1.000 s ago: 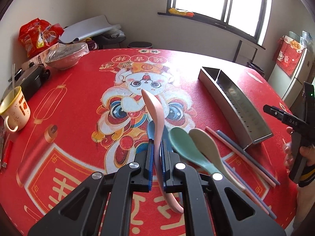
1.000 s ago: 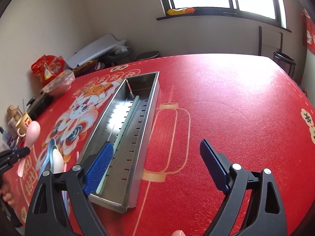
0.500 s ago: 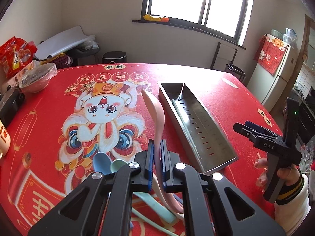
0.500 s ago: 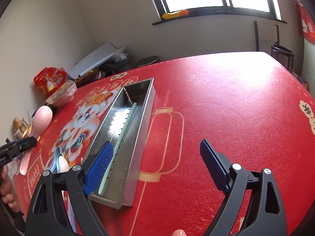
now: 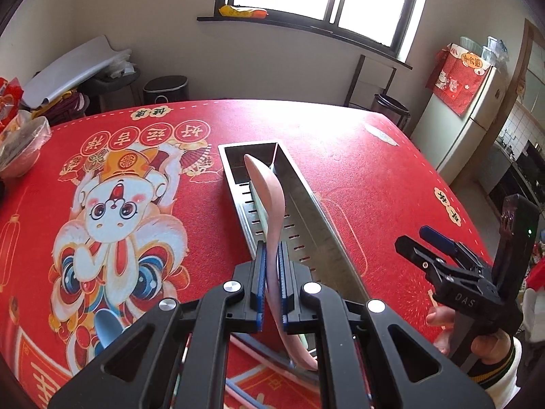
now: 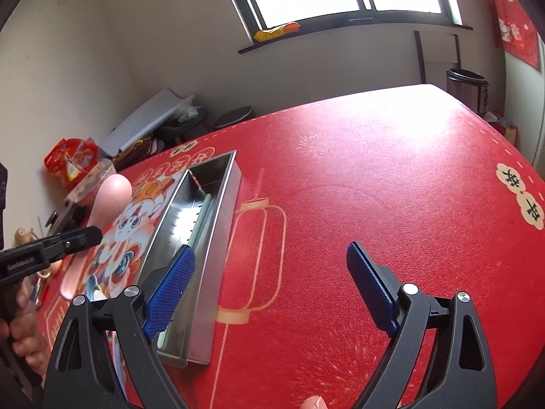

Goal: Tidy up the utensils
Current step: 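Carry the pink spoon into the steel tray and open the left gripper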

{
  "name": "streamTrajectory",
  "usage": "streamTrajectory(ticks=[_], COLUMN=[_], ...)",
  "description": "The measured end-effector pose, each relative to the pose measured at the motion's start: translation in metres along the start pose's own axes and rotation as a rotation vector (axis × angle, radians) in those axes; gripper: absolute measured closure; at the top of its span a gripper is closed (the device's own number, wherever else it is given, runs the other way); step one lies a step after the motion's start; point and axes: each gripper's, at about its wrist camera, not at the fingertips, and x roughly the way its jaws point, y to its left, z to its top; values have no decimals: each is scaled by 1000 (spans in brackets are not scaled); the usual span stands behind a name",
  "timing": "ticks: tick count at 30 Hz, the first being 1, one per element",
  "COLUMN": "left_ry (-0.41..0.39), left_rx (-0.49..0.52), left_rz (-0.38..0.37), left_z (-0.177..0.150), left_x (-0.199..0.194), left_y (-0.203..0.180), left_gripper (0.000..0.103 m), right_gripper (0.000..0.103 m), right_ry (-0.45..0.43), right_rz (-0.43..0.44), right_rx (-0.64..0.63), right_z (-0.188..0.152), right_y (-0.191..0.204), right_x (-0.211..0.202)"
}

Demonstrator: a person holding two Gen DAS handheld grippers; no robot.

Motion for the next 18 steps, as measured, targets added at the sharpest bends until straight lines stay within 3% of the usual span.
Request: streamTrajectory(ticks=[4, 10, 18], left_ry=[61, 143, 192], left_rx=[1, 28, 45], left_rz=[6, 83, 138], left_z=[15, 32, 50], left_x=[38, 96, 136], left_y=[-9, -14, -8], left_gripper=[96, 96, 96], right_gripper=[16, 16, 16], right_ry=[11, 24, 31], right_rz=[-36, -51, -41], right_rx=[36, 98, 112], right_z=[1, 2, 3], right_y=[-11, -27, -29], right_x=[3, 6, 7])
